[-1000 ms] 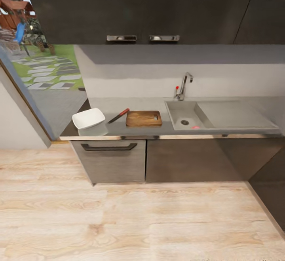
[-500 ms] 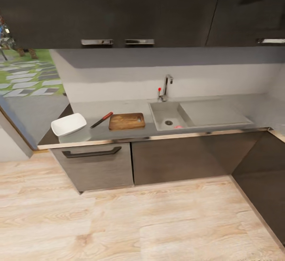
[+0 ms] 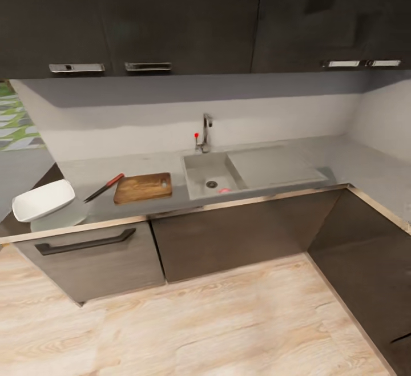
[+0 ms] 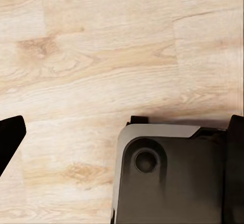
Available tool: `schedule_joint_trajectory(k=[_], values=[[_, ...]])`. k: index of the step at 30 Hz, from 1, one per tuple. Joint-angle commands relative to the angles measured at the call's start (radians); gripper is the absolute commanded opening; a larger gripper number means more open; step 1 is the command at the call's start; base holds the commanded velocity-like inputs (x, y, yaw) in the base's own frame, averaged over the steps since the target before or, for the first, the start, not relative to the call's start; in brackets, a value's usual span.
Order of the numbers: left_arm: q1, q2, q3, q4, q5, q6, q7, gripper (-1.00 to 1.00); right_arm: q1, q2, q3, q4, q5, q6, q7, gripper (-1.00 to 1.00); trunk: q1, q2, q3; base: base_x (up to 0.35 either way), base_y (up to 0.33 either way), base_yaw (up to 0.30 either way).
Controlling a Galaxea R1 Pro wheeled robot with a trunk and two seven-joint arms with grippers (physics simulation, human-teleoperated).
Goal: In the kitchen, take the Vidalia onion out of the sink, dice it on the chopping board with the paring knife, put the diced onion into the bowl on the countertop, then place both the paring knife and the chopping board into the sink.
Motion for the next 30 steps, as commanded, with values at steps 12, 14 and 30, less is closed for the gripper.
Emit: schedule_joint_trajectory(k=[12, 14, 30], values=[[0.000, -0.015, -0.006, -0.008, 0.009, 0.006, 0.009, 1.00, -0.001, 0.000, -0.005, 0.000, 0.010, -0.001, -0.007, 1.00, 0.001, -0.002, 0.010, 0.119, -0.153, -0.176], [0.000, -0.026, -0.005, -0.043, 0.008, 0.024, 0.011, 1.00, -0.001, 0.000, -0.005, 0.000, 0.010, -0.001, -0.007, 1.00, 0.001, -0.002, 0.011, 0.005, -0.007, -0.038], [-0.002, -0.124, -0.127, -0.893, -0.102, 0.997, 0.011, 1.00, -0.001, 0.000, -0.006, 0.001, 0.010, 0.003, -0.007, 1.00, 0.001, -0.002, 0.011, 0.001, -0.001, -0.004]])
